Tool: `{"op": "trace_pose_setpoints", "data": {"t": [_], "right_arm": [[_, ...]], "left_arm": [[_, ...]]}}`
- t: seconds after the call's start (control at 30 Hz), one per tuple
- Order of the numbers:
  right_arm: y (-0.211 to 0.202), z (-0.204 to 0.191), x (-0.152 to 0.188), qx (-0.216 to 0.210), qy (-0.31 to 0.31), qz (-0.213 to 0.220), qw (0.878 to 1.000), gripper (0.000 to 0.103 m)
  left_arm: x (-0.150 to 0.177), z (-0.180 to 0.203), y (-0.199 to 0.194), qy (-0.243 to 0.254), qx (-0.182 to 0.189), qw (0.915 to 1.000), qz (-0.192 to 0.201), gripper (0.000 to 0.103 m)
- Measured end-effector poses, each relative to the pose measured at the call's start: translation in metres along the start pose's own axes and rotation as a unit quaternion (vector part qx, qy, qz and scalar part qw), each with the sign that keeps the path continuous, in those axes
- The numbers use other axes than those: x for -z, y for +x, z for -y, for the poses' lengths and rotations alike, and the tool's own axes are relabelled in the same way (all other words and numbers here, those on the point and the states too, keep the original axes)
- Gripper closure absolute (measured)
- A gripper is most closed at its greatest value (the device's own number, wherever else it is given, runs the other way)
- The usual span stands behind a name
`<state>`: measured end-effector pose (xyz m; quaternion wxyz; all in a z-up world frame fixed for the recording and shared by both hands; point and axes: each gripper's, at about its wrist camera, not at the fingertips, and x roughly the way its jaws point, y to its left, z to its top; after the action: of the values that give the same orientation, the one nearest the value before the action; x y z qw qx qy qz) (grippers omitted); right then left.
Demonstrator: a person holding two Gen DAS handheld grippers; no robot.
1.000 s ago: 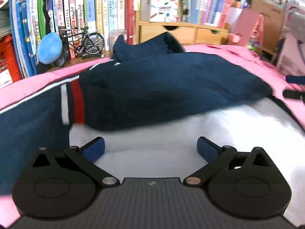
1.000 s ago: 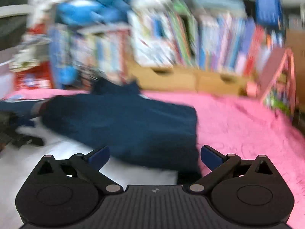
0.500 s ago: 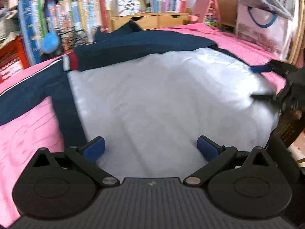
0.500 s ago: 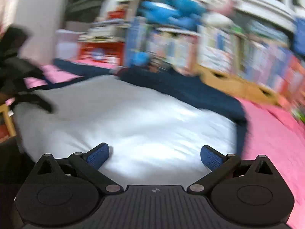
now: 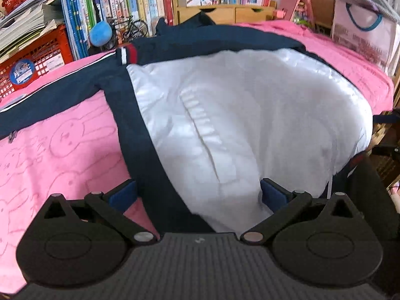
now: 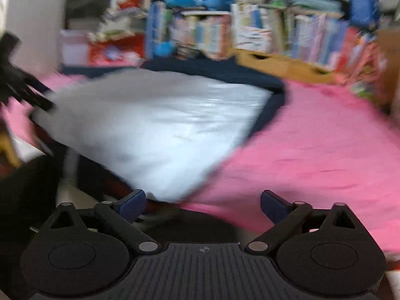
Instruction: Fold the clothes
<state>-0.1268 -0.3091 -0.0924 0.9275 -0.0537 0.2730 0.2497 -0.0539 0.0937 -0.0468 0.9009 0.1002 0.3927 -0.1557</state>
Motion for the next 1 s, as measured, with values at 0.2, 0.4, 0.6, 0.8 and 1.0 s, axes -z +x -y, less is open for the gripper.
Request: {"op": "trace_pose_setpoints", "data": {"t": [0.2, 0.4, 0.6, 0.8, 1.0], "right_arm": [[0.038, 0.008, -0.008, -0.076, 0.09, -0.016, 0.993, 0.053], [-0.029, 0.019, -0.027, -0.138, 0.119, 0.041, 0.982, 0.082], [-0.044, 0.032, -0.025, -0.107, 0.095, 0.015, 0.99, 0.08], [0.004, 0.055, 0.0, -0.099, 0.175, 0.001, 0.98, 0.021], [0.04, 0.082, -0.002, -0.162, 0.29, 0.012, 0.943, 0.03]], "left_arm": [[0.008, 0.011, -0.002, 0.013, -0.029, 0.9994, -0.015, 0.0], [0.019, 0.021, -0.012, 0.029, -0.054, 0.9974, -0.037, 0.0], [0.028, 0.001, -0.024, -0.028, -0.005, 0.9992, -0.028, 0.0], [0.035, -0.031, -0.021, -0.126, 0.085, 0.9881, -0.026, 0.0], [0.039, -0.045, 0.007, -0.218, 0.19, 0.957, -0.023, 0.006]]}}
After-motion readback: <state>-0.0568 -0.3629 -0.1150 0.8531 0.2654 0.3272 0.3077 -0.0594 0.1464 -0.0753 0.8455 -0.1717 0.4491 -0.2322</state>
